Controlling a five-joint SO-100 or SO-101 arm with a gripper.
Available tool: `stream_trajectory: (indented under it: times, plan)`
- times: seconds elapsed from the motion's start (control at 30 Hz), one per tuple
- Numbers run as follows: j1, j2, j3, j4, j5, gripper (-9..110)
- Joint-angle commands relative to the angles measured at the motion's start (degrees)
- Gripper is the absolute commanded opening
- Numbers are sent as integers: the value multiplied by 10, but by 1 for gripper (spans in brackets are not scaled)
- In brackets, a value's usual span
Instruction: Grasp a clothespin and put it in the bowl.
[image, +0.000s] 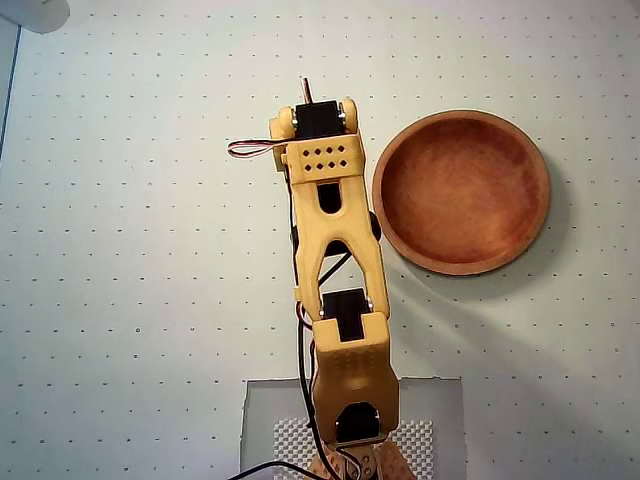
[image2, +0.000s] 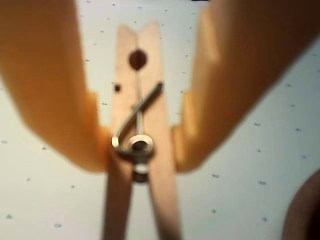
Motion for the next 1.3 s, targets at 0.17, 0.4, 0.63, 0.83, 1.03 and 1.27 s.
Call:
stream_trajectory:
  times: [0.17,0.4,0.63,0.83,1.03,1.27]
  plan:
    - [105,95,63,18,-4,-3]
    - [207,95,123,18,-3,-3]
    - [272,89,117,18,-4,-3]
    - [304,87,117,17,-46,-3]
    - [306,87,108,15,-67,-3]
    - [307,22,15,-4,-65,-3]
